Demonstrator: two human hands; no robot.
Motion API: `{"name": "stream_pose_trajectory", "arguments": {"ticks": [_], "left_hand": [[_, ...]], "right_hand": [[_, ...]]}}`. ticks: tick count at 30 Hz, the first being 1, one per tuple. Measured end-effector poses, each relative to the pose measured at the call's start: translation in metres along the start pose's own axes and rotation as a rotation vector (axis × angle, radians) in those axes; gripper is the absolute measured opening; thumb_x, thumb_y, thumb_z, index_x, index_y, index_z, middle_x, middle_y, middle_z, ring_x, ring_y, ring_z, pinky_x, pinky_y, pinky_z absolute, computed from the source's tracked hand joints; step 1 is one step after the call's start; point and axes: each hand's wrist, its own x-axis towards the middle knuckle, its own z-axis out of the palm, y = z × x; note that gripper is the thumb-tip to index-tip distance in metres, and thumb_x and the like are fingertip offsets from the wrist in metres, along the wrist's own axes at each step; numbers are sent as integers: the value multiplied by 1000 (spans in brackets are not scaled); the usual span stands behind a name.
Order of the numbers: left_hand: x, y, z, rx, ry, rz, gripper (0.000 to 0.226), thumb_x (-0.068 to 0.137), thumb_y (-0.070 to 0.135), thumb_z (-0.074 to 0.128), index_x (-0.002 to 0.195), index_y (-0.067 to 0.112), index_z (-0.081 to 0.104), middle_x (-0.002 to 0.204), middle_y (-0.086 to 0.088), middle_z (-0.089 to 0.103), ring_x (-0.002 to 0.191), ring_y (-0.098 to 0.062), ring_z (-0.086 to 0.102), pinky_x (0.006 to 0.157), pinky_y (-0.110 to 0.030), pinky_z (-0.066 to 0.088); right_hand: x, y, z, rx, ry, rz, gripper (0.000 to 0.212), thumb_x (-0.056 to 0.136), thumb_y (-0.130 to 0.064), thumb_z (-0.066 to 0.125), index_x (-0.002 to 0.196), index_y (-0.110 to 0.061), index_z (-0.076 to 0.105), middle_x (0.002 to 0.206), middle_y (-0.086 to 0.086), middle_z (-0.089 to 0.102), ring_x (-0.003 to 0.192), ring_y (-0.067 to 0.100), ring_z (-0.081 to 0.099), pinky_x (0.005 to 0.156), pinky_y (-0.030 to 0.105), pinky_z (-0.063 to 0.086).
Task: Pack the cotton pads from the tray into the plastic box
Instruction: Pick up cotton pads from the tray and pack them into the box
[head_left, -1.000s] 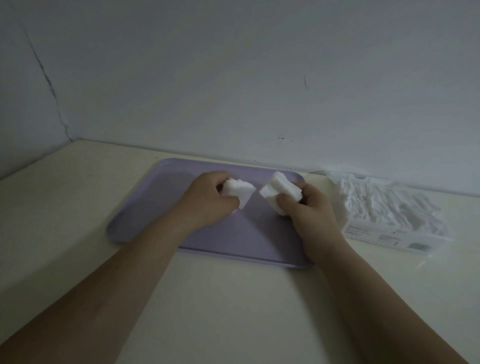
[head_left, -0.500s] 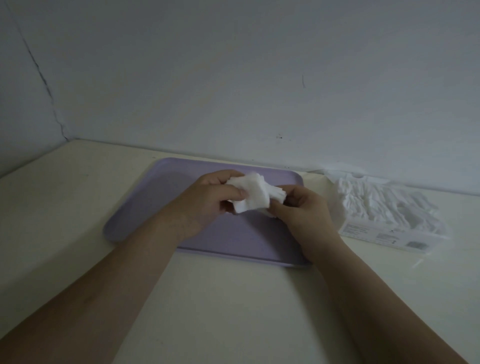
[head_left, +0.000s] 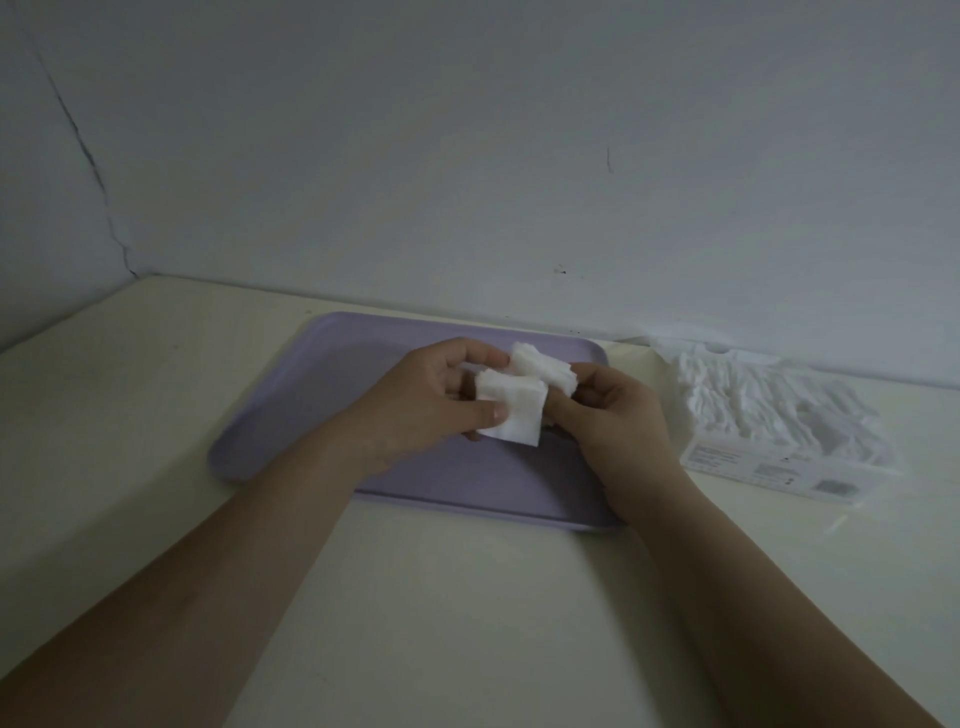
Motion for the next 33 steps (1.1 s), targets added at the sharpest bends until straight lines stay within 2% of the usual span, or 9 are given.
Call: {"name": "stream_pose_trajectory", "arguments": {"ticks": [6,10,13,17,22,26,29,31,33], "left_hand": [[0,0,4,-21,-40,57,52,87,-9,73,126,25,65,99,4,73,78,-12,60,58,-19,49],[-1,4,4,-115,-30,118,57,84,-10,73,128,24,66,92,1,69,74,-7,61,60,-16,48],[0,5,3,-89,-31,119,58,79,1,78,128,31,67,102,-8,73,83,-16,62,65,-24,54],[1,-1,7,61,90,101,60,76,-5,84,126,24,68,105,-9,77,91,-25,71,95,-47,58],[2,-1,6,187,138,96,59,75,-2,87,124,24,69,92,11,72,79,-20,71,83,-36,59],[3,1,10,224,228,115,53,68,10,92,114,27,71,92,3,76,67,-11,65,74,-30,56],[3,0,6,282,192,70,61,60,25,90,117,27,68,93,-2,73,71,-16,67,76,-35,59],[5,-1,-2,353,157,62,62,62,28,87,120,32,66,98,3,70,75,-16,67,76,-34,58],[7,-5,-14,501,264,65,54,69,26,81,121,32,66,110,4,69,87,-15,66,84,-34,58]], "right_hand": [[0,-3,0,131,29,15,18,92,-2,73,107,6,69,101,22,78,93,32,75,90,47,62],[1,0,0,43,57,-9,9,93,-5,74,101,-3,70,99,18,79,93,30,75,93,52,61],[1,2,0,-35,22,6,11,90,-9,78,101,-9,73,97,14,80,98,35,75,95,57,58],[-1,0,1,-53,-105,37,19,92,0,73,111,-2,72,102,16,80,97,31,74,97,56,58],[-1,-2,2,-38,-157,37,22,95,6,65,116,2,70,109,20,77,98,27,72,94,48,57],[-2,-4,-1,37,-283,47,41,82,5,74,122,-4,67,117,16,76,109,26,71,100,42,55],[-3,0,2,-98,-197,13,47,74,-12,90,115,-8,68,109,11,78,102,24,73,97,46,58],[-2,3,3,-160,-96,-23,32,81,-8,85,108,-10,69,103,10,79,95,21,73,93,48,58],[-1,4,2,-191,-34,-69,24,85,-7,80,106,-13,69,102,9,78,92,17,72,90,44,58]]}}
